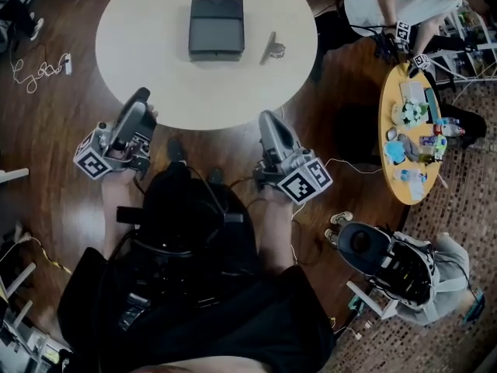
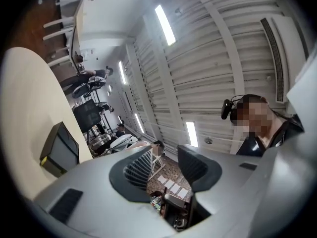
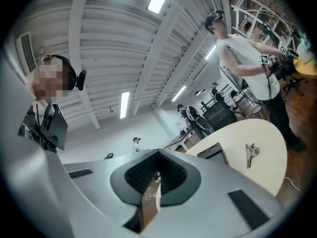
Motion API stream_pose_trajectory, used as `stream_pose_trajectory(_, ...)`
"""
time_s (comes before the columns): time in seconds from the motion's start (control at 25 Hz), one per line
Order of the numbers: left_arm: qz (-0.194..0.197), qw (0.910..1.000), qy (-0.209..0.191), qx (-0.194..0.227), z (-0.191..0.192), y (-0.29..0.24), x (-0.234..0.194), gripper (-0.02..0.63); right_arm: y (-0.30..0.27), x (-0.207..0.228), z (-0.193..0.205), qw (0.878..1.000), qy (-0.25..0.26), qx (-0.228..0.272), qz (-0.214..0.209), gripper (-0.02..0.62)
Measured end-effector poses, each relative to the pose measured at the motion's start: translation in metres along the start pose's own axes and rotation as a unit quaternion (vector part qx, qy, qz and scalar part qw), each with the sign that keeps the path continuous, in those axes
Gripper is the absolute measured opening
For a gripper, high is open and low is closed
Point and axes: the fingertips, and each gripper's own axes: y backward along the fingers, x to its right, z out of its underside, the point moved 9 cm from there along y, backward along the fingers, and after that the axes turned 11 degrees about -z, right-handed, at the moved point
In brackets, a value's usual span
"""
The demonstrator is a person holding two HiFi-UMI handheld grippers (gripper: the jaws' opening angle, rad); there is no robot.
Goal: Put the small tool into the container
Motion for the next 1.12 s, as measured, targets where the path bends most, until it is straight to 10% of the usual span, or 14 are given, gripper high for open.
stream_pose_trajectory(0.64,-0.012,0.9966,0.065,-0.049,-0.051,-0.03,-0.122,0.146,-0.104,0.022,0.027,0.992,0.053,-0.094,0.065,-0.018)
stream_pose_trajectory(1.12,-0.071,0.995,0.067,-0.022,-0.023,-0.076,-0.135,0.141,-0.111,0.108,0.009,0.987,0.072,-0.146,0.007,-0.018)
